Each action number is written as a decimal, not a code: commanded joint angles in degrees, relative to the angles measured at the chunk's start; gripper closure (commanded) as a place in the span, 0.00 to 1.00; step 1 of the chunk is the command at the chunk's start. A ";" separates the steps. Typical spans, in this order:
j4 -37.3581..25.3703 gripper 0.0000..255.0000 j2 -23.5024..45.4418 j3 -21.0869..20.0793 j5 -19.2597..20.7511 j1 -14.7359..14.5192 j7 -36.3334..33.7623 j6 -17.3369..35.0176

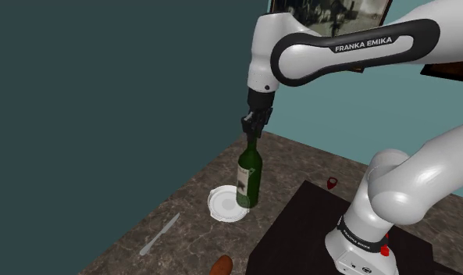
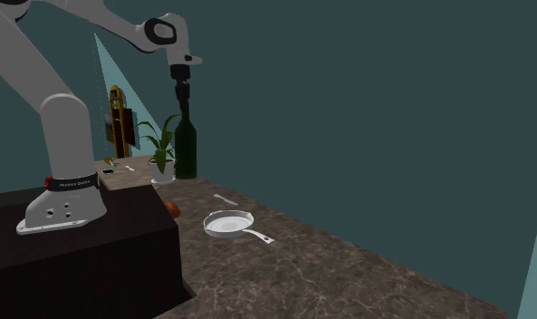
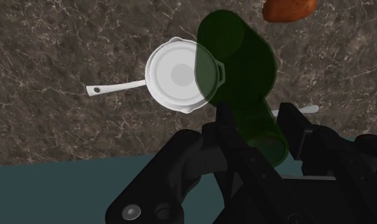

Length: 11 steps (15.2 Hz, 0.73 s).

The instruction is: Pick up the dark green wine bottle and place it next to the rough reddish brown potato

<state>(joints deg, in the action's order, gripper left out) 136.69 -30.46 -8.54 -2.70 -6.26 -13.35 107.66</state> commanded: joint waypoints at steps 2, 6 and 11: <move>1.93 1.00 0.36 -0.04 0.00 0.03 0.07 2.34; 4.58 1.00 0.95 -0.24 -0.08 -0.01 -0.02 5.58; 7.66 1.00 2.04 -0.51 -0.15 -0.04 -0.15 9.74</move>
<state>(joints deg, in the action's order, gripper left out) 143.80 -28.76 -9.01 -2.85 -6.32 -13.50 116.45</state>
